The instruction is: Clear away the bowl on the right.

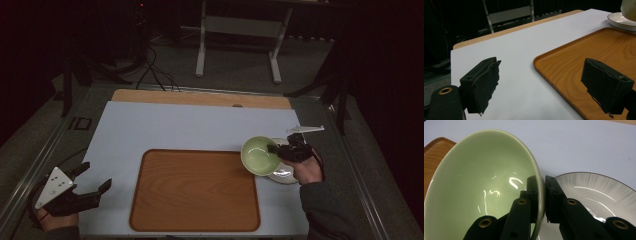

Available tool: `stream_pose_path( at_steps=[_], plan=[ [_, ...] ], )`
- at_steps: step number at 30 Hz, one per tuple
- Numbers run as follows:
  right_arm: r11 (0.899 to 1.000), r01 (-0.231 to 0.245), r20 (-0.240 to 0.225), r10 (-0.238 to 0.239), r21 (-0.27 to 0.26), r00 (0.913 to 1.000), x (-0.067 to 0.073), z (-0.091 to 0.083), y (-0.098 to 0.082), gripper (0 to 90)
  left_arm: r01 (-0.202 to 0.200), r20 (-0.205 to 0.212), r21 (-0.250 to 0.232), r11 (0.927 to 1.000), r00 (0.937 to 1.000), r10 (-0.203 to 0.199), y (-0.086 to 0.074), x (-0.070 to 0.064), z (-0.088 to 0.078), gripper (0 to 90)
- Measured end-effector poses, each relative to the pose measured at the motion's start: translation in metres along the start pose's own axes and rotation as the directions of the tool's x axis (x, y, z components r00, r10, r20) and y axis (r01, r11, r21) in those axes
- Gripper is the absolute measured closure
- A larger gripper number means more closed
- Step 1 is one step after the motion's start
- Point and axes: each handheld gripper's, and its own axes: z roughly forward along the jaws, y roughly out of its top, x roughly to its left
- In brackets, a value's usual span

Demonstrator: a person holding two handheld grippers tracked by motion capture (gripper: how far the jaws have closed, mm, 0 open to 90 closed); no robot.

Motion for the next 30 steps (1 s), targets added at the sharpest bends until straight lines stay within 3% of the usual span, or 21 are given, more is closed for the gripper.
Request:
stream_pose_path(
  at_steps=[30],
  plan=[
    [1.0,0.018,-0.05,-0.018,-0.007,0.9986,0.024,0.011,0.008,82.6,0.006,-0.002,-0.005,1.0,1.0,-0.006,0.0,0.0,0.0,14.4]
  ],
)
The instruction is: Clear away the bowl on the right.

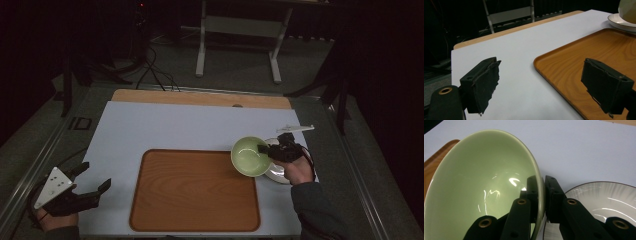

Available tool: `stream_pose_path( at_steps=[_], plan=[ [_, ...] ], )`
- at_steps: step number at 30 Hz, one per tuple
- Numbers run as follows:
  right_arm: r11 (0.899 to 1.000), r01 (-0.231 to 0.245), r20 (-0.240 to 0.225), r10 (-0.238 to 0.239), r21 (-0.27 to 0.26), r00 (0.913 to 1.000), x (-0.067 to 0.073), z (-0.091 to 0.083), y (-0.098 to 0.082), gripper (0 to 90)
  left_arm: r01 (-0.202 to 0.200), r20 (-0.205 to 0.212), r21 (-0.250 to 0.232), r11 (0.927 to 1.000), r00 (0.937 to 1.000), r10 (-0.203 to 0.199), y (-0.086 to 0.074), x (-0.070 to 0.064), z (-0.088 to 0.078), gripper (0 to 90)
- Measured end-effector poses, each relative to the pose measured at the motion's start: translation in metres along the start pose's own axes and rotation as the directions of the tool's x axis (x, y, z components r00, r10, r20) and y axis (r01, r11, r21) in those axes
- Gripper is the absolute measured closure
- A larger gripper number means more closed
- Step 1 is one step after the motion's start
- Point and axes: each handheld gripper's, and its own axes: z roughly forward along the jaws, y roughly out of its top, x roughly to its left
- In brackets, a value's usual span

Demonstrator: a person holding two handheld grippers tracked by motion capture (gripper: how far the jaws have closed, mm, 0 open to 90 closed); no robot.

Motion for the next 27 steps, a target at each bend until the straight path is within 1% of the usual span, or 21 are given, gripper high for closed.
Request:
stream_pose_path(
  at_steps=[18,27],
  plan=[
    [1.0,0.03,-0.037,-0.03,0.008,0.9989,0.018,0.011,0.003,82.6,-0.002,0.0,-0.001,1.0,1.0,0.002,0.0,0.0,0.0,14.3],
    [0.999,0.039,-0.063,-0.038,0.011,0.9973,0.029,0.021,0.008,82.6,0.0,-0.001,-0.005,1.0,1.0,0.0,0.0,0.001,-0.001,14.3]
  ],
)
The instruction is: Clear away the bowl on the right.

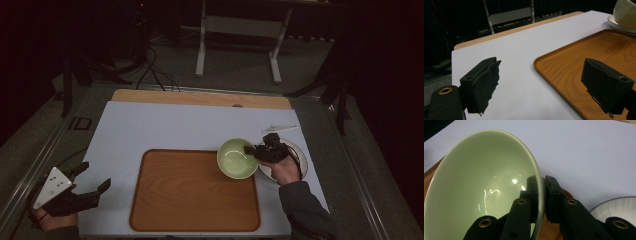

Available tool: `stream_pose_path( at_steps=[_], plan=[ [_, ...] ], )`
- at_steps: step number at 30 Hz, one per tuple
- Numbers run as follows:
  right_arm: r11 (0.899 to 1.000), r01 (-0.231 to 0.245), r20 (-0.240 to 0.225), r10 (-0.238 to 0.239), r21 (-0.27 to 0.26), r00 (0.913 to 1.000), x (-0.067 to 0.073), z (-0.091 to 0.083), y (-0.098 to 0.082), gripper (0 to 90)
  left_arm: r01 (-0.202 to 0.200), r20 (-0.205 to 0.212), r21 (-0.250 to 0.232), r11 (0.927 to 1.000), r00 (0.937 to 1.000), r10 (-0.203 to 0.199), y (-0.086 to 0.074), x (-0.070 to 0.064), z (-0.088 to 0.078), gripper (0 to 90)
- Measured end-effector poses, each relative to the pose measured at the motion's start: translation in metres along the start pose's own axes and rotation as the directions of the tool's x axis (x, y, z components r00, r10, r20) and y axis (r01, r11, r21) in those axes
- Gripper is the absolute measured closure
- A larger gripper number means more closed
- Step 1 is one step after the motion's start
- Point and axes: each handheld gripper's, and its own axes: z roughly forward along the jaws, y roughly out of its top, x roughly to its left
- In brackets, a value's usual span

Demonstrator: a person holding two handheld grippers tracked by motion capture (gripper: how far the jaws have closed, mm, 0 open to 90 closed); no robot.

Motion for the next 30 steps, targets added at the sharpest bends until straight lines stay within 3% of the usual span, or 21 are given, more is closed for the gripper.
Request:
stream_pose_path(
  at_steps=[30],
  plan=[
    [0.999,0.037,-0.063,-0.035,0.017,0.9974,0.03,0.026,0.003,82.6,0.005,-0.004,-0.008,0.9999,1.0,-0.005,0.0,0.001,-0.002,14.3]
  ],
)
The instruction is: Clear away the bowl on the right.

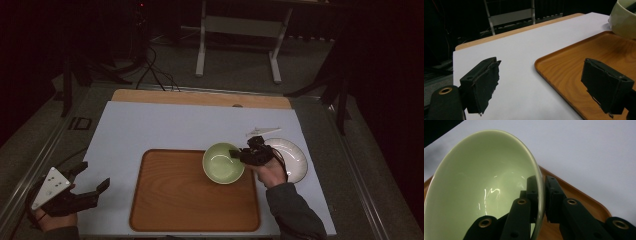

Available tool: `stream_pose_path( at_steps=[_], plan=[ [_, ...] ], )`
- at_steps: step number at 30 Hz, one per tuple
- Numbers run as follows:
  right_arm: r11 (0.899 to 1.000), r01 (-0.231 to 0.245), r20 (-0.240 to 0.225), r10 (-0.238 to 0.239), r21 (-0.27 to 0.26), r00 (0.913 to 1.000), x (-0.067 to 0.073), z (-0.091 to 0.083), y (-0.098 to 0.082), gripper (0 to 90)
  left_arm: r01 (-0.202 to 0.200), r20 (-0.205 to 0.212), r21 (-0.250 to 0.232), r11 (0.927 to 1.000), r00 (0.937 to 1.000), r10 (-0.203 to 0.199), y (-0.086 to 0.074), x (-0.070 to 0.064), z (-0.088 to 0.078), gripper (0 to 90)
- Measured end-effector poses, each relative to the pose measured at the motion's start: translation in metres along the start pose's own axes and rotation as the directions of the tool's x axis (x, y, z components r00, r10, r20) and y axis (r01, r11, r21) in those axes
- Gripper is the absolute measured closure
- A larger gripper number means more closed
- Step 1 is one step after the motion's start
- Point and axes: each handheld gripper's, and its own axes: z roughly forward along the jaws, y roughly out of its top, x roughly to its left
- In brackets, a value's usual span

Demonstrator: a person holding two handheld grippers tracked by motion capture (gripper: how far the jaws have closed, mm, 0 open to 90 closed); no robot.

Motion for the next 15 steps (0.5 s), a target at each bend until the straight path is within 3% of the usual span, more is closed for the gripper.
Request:
stream_pose_path(
  at_steps=[15],
  plan=[
    [1.0,0.012,-0.026,-0.011,0.023,0.9996,0.009,0.015,-0.005,82.6,0.001,0.001,-0.001,1.0,1.0,-0.001,0.0,0.0,0.0,14.4]
  ],
)
